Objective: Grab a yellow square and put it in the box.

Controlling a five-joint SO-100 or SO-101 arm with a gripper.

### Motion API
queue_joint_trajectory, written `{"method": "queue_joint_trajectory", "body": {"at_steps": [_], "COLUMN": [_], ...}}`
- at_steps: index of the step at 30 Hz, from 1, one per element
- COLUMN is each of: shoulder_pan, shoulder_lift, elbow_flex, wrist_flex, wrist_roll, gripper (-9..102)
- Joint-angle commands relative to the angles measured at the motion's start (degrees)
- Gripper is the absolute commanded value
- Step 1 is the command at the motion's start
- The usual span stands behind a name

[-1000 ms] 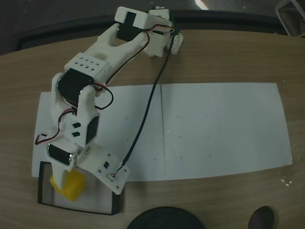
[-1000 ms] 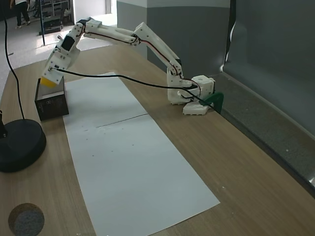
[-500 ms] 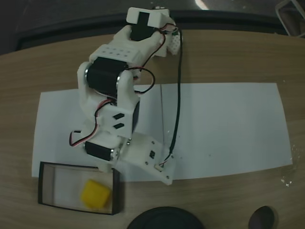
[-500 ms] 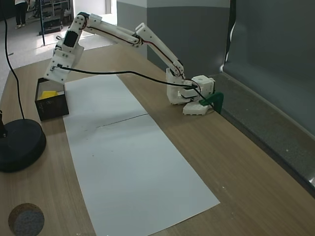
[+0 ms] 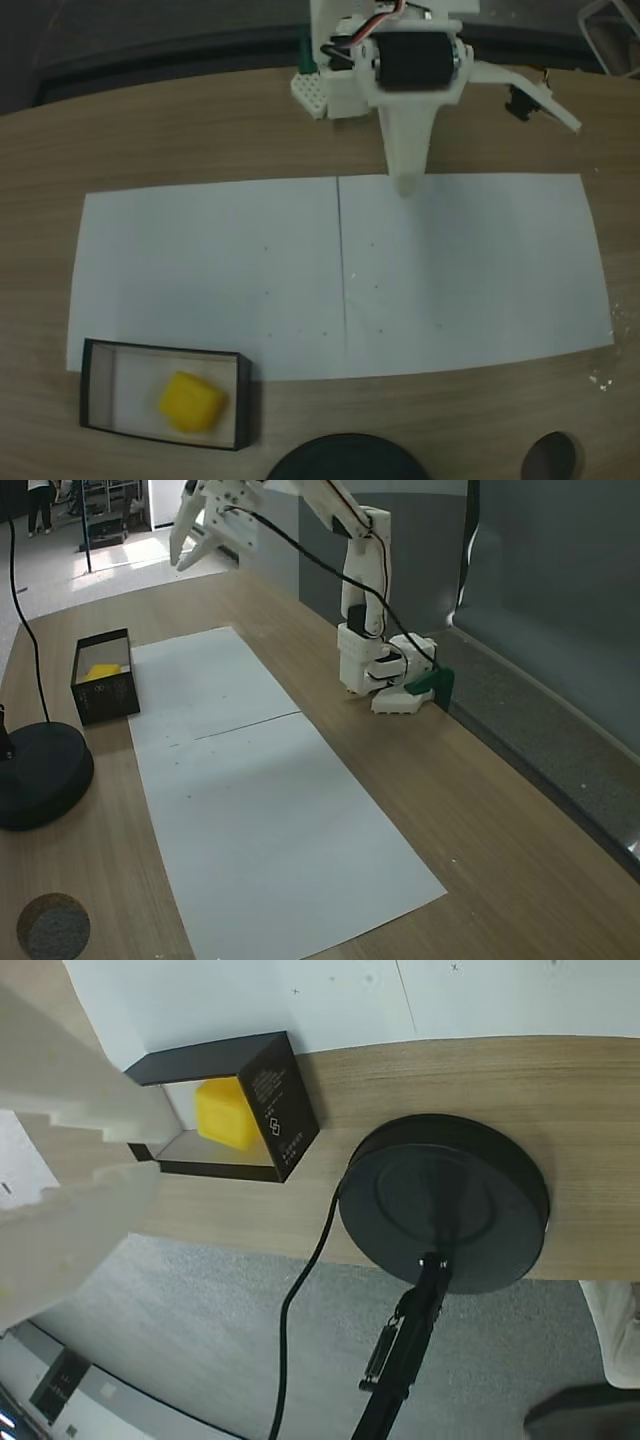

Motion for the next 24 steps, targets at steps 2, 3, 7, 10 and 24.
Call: {"method": "queue_joint_trajectory", "body": {"at_steps": [2,3,7,10,24], "shoulder_pan": [-0.4,-0.2,0.0,1.8,2.4], "shoulder_lift": [26.3,30.6,46.8,58.4,85.5], "elbow_flex": [13.7,18.5,38.8,51.6,79.0], "wrist_flex": [-0.9,-1.1,-3.7,-7.9,-18.0], "wrist_roll": [-0.1,-0.1,-4.0,-4.0,-1.1], "gripper": [0,0,0,0,0]}}
